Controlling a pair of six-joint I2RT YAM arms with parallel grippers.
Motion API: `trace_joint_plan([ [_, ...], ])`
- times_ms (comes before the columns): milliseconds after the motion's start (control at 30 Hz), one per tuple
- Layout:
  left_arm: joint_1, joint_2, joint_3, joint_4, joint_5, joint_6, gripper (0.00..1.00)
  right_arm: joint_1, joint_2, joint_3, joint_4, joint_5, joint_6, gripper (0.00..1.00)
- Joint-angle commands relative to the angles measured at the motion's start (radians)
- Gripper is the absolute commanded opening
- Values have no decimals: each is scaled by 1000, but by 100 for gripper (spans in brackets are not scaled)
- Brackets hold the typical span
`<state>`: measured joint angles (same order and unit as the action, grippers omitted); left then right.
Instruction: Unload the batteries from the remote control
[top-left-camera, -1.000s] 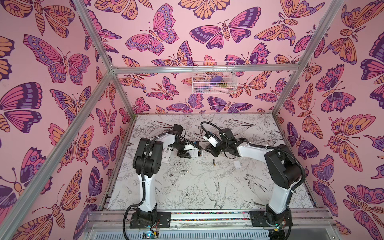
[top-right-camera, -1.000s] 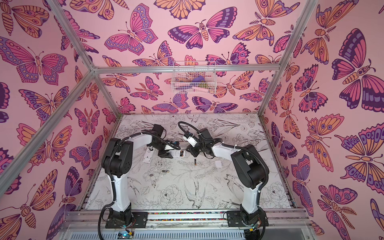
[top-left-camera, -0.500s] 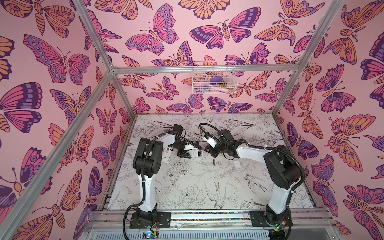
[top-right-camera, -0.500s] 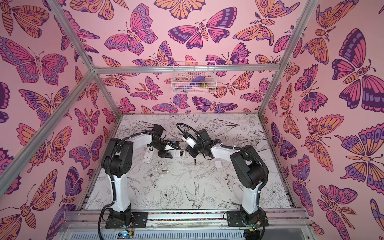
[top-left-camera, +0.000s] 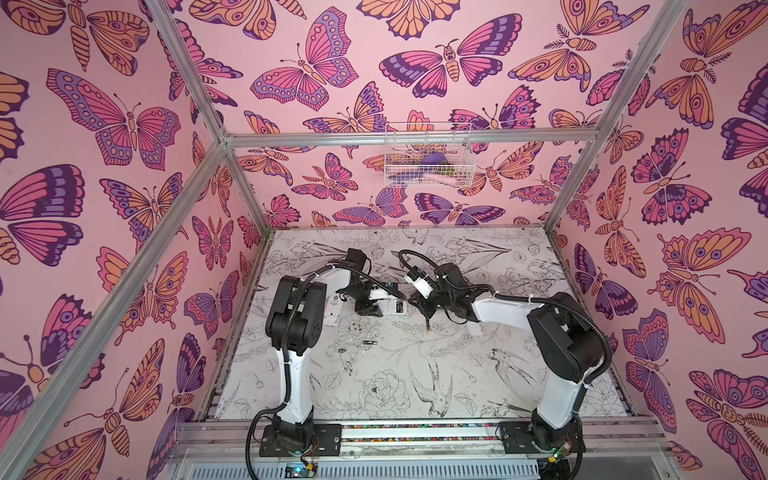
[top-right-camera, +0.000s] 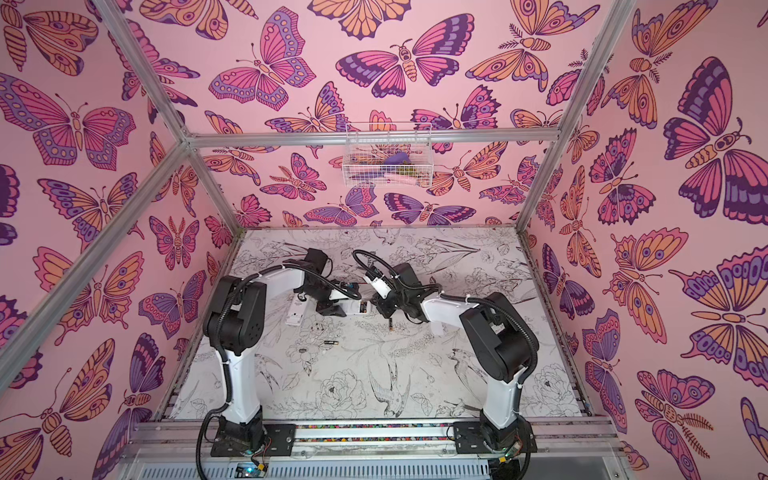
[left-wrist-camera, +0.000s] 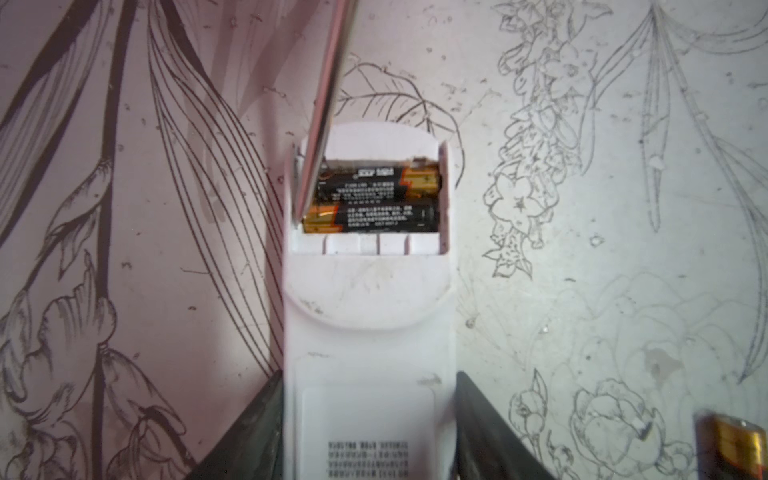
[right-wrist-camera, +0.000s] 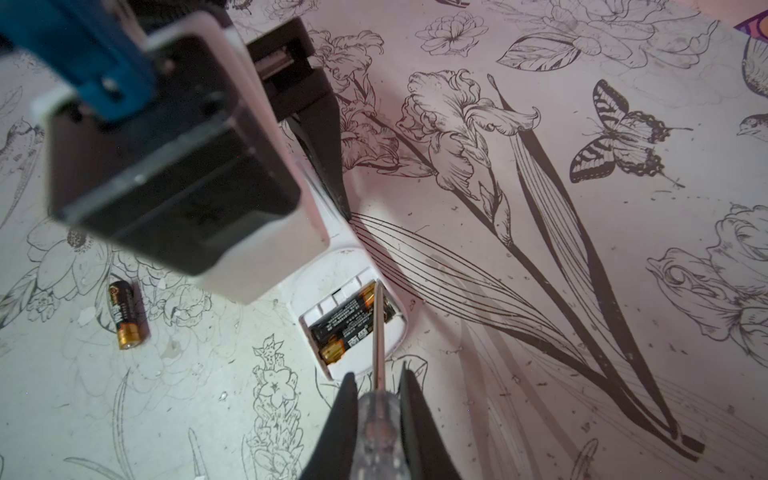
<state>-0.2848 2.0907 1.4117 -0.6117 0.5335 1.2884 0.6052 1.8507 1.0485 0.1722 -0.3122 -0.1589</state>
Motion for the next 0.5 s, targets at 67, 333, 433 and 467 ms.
trace_joint_plan([
  [67, -35, 58, -42, 17, -43, 19, 59, 24, 37, -1, -32, 93, 21, 0],
  [333, -34, 56, -43, 19, -44, 20, 59, 19, 91, 106, -268, -23, 20, 0],
  [433, -34, 56, -43, 18, -43, 20, 59, -7, 119, 180, -417, -137, 22, 0],
  [467, -36, 56, -43, 19, -43, 21, 59, -21, 122, 199, -449, -176, 34, 0],
])
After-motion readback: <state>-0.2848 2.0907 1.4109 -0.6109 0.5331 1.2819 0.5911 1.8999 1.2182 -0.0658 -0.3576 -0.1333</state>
